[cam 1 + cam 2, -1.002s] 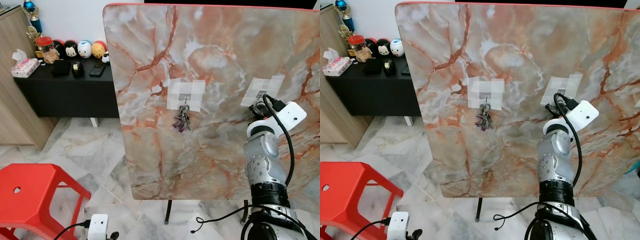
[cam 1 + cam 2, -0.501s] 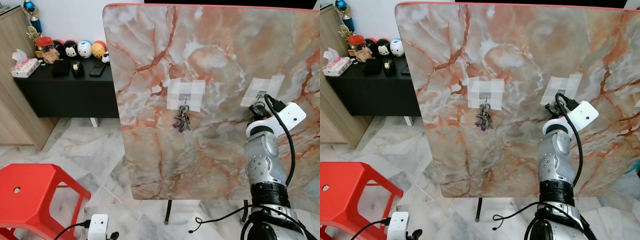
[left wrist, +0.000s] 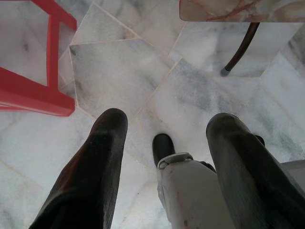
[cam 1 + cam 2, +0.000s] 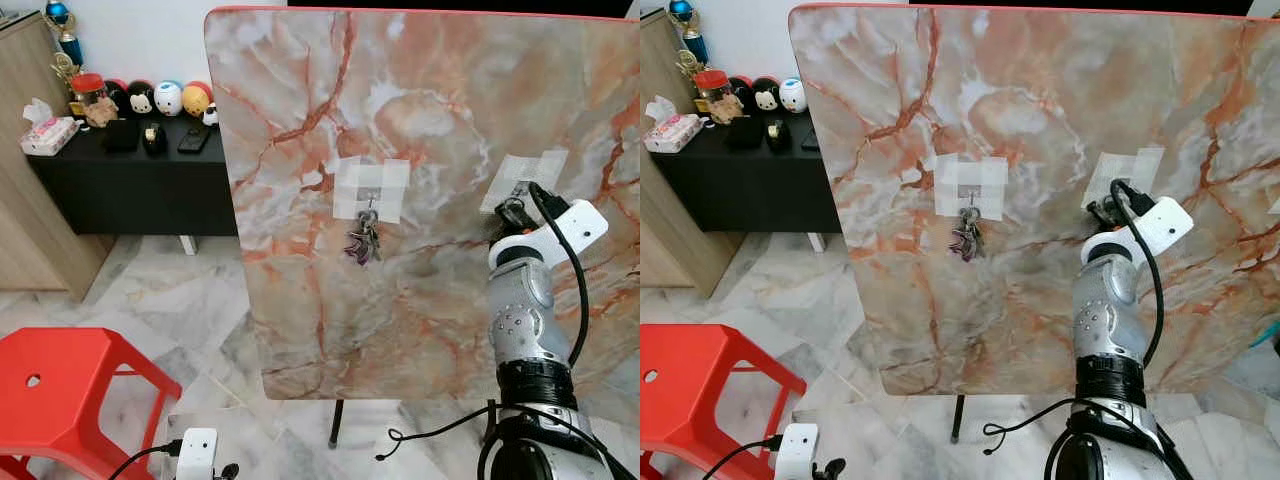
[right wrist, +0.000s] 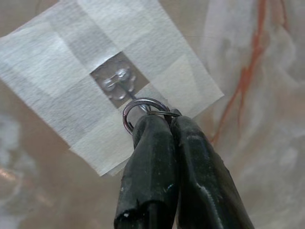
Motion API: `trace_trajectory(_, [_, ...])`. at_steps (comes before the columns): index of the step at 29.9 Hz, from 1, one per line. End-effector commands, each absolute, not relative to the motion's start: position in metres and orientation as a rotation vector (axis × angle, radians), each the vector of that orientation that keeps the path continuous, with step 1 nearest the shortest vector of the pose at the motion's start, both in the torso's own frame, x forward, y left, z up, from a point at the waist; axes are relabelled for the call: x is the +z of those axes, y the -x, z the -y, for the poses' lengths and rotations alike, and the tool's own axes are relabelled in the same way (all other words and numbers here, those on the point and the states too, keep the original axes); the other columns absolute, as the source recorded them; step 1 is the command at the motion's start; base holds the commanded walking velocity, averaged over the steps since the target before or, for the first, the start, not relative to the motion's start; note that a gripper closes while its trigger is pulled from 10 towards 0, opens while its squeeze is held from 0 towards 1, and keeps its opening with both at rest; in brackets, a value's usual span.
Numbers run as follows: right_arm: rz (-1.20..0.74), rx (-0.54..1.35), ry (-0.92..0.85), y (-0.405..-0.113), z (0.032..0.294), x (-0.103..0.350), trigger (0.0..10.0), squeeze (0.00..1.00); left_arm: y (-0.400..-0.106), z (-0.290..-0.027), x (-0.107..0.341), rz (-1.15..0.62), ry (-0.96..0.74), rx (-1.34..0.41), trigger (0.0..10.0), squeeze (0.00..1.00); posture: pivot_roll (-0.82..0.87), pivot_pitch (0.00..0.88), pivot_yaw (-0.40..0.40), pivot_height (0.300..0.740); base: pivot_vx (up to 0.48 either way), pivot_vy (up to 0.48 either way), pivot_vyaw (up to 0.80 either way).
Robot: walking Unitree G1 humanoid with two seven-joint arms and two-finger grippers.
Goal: Hang keys on a hook
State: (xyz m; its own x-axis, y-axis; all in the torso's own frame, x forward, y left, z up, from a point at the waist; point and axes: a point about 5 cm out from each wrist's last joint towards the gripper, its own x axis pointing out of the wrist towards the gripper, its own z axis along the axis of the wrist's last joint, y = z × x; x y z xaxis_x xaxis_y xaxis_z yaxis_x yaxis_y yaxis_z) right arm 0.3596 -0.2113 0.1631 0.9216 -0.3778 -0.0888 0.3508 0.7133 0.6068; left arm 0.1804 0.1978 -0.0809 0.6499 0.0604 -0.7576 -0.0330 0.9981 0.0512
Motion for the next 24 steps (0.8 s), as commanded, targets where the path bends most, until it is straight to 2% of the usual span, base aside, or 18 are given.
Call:
trace_trajectory(1, [0.052, -0.429, -0.683, -0.3575, 0.2161, 0.1649, 10.0, 0.0, -0.1772, -0.1968, -0.0829, -0.882, -0.043, 0.042, 10.0, 0.0, -0.01, 0.0, -0.05, 0.74, 0.0, 0.0, 0.0])
trace_trajectory(19, [0.034, -0.4, -0.711, -0.3604, 0.2113, 0.1636, 10.0, 0.0, -0.178, -0.1975, -0.0823, -0.879, -0.048, 0.043, 10.0, 0.0, 0.0, 0.0, -0.049, 0.74, 0.0, 0.0, 0.0])
trace_trajectory(20, [0.048, -0.397, -0.701, -0.36, 0.211, 0.1654, 10.0, 0.77, -0.178, -0.1974, -0.0823, -0.879, -0.049, 0.042, 10.0, 0.0, 0.0, 0.0, -0.05, 0.74, 0.0, 0.0, 0.0])
trace_trajectory(21, [0.053, -0.395, -0.688, -0.3598, 0.2111, 0.1663, 10.0, 1.0, -0.178, -0.1974, -0.0824, -0.879, -0.049, 0.042, 10.0, 0.0, 0.0, 0.0, -0.05, 0.74, 0.0, 0.0, 0.0])
trace_trajectory(24, [0.066, -0.39, -0.678, -0.3598, 0.211, 0.1685, 10.0, 1.0, -0.178, -0.1973, -0.0824, -0.879, -0.05, 0.041, 10.0, 0.0, -0.01, 0.0, -0.049, 0.74, 0.0, 0.0, 0.0])
